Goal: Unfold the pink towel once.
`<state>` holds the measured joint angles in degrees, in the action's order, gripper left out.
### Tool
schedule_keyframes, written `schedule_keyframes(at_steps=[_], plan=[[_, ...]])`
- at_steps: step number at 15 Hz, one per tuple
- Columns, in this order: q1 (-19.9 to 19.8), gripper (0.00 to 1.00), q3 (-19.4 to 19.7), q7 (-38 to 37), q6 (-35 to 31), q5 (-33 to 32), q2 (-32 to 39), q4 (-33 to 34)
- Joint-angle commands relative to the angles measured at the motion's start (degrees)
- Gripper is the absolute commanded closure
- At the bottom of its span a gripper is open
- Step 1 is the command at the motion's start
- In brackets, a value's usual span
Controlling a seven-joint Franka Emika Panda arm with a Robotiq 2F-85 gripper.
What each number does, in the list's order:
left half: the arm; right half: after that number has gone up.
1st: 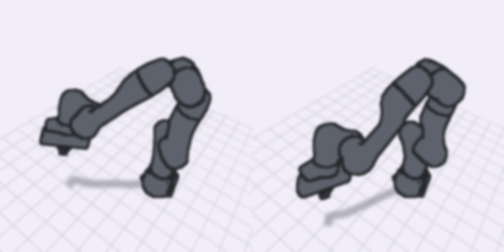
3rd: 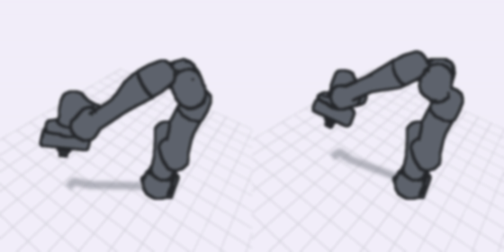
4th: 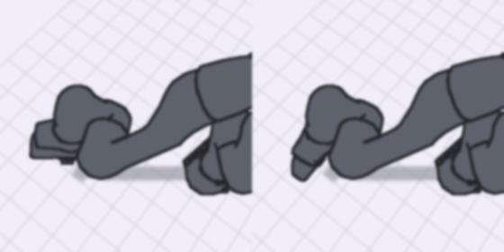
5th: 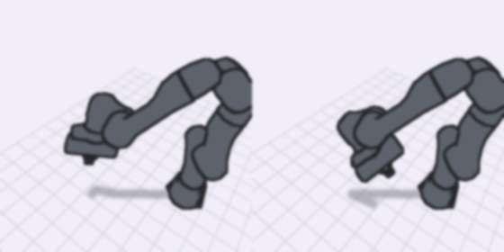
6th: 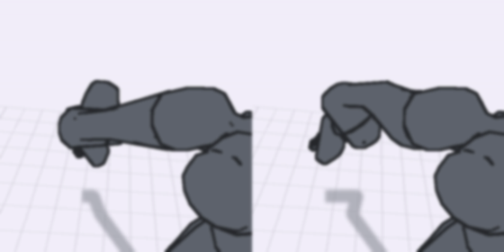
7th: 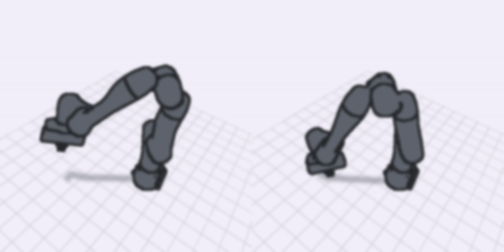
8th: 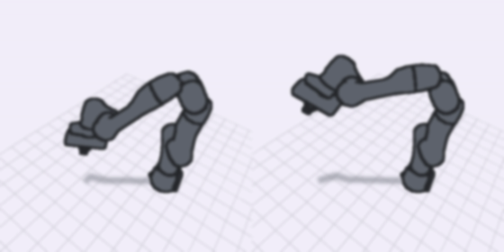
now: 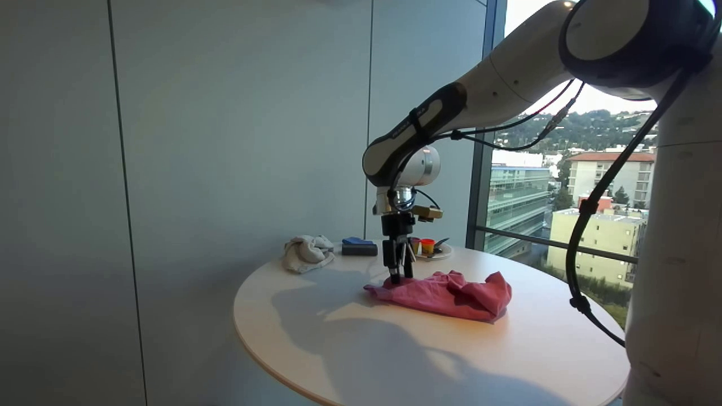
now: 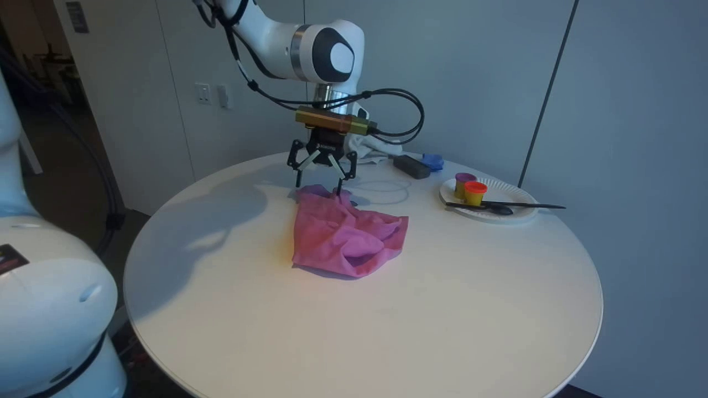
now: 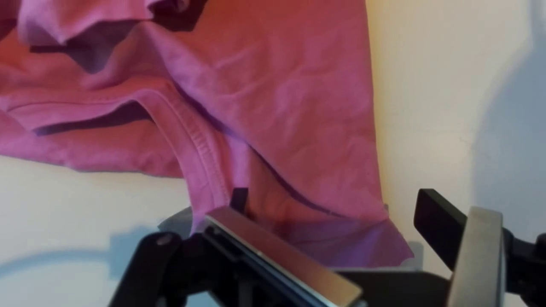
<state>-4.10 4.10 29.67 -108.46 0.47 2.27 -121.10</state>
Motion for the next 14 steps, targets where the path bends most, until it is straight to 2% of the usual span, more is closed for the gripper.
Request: schedule_keyframes(at_steps=[1, 7, 14], plan=[[-0.55, 0.0, 0.09, -0.08, -0.82, 1.77, -1.1, -1.36], [-0.58, 0.0, -0.01, -0.43, 1.5, 5.29, -1.26, -1.58], [0.27, 0.0, -0.65, -5.88, -0.17, 1.63, -4.62, -3.76]])
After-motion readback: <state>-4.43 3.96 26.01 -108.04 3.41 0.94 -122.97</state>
